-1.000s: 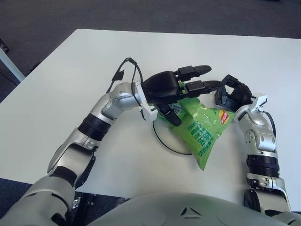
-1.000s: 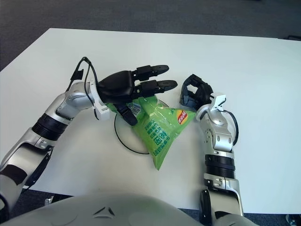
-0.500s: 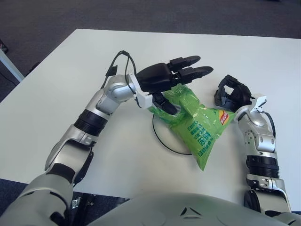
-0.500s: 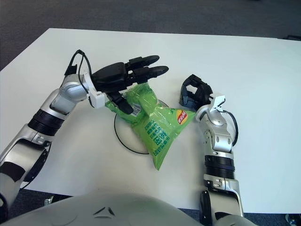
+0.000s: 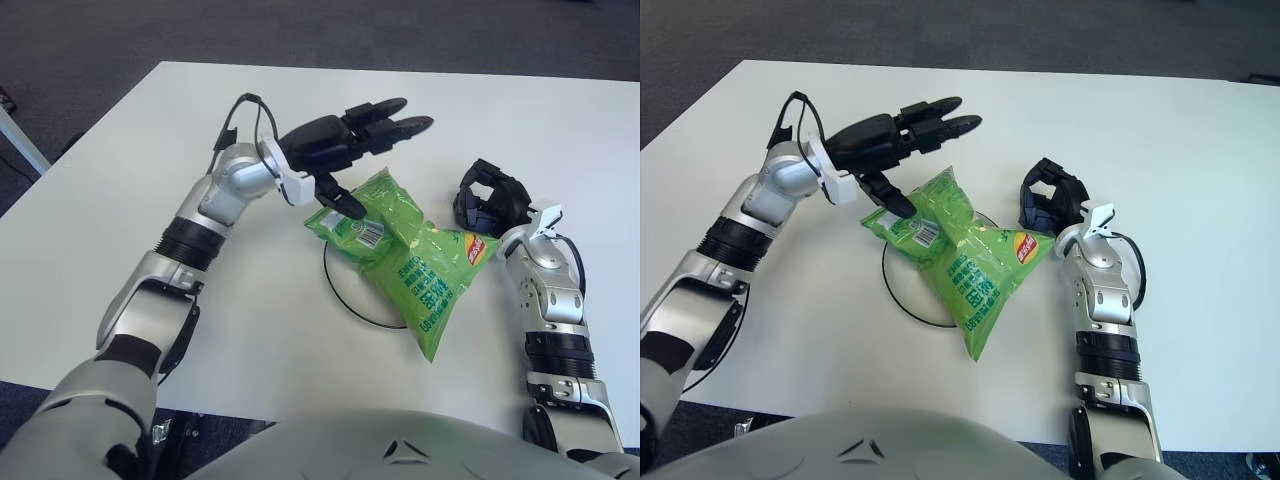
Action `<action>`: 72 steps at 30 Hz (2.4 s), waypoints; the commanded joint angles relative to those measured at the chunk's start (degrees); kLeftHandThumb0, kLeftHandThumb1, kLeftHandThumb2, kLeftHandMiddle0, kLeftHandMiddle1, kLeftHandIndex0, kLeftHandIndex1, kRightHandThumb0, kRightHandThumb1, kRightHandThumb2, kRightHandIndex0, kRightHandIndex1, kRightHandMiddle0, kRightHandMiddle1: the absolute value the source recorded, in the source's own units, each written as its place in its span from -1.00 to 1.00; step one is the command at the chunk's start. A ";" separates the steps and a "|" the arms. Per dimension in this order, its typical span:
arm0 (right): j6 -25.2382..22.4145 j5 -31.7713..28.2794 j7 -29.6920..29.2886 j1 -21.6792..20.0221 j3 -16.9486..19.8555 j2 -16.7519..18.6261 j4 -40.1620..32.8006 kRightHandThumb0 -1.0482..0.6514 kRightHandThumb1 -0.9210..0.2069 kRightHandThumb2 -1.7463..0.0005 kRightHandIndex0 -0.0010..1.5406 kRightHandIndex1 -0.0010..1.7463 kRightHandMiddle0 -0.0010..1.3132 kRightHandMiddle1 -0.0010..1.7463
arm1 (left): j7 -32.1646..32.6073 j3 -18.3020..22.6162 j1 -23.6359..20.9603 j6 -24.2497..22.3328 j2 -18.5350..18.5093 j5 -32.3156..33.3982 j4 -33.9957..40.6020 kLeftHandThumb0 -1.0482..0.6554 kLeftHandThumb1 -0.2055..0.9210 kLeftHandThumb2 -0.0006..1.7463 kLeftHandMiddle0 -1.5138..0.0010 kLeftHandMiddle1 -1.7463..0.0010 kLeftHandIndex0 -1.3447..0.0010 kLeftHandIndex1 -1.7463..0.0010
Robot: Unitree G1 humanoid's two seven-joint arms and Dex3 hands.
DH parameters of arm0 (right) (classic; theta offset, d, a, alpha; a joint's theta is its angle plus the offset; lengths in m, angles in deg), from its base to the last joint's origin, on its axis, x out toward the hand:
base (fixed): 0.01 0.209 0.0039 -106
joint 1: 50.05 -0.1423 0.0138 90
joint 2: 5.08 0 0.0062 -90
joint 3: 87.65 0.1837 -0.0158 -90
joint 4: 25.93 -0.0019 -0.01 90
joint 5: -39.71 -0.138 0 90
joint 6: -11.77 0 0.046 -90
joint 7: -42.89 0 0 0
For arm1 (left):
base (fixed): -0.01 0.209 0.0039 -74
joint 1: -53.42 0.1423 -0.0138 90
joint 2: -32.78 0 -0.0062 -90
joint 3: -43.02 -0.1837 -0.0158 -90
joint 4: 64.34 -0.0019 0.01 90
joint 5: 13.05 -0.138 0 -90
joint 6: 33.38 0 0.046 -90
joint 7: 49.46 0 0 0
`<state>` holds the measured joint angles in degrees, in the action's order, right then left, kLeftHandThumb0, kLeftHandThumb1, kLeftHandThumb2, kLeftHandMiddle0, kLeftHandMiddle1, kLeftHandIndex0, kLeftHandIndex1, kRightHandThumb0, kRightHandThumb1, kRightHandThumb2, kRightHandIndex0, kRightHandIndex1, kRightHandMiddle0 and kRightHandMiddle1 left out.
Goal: Put the snack into the plate.
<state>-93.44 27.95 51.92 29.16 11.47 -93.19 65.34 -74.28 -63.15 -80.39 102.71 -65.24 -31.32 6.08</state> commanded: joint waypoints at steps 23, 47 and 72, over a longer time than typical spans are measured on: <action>-2.53 2.26 0.79 2.78 -1.78 -1.40 2.51 -0.31 -0.04 -0.43 0.62 1.00 -0.14 1.00 | 4.44 7.19 1.11 -6.08 -1.32 4.63 -4.90 -1.00 1.00 -0.06 0.79 0.92 1.00 0.77; -2.38 3.21 1.17 3.20 -1.99 -1.55 1.94 -0.31 -0.04 -0.42 0.64 1.00 -0.14 1.00 | 7.42 16.11 -0.09 -24.96 10.85 20.17 -18.15 -0.87 1.00 0.28 0.61 0.09 1.00 0.11; -2.98 4.23 0.19 2.90 -2.80 -2.05 2.38 -0.31 -0.04 -0.42 0.63 1.00 -0.14 1.00 | 19.51 25.86 11.90 -35.33 22.34 28.60 -14.57 -0.28 0.54 0.09 -0.50 -1.00 0.42 -0.99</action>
<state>-92.79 30.33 52.33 29.57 9.60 -94.93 64.98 -54.60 -37.82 -68.96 64.78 -42.96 -3.01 -8.19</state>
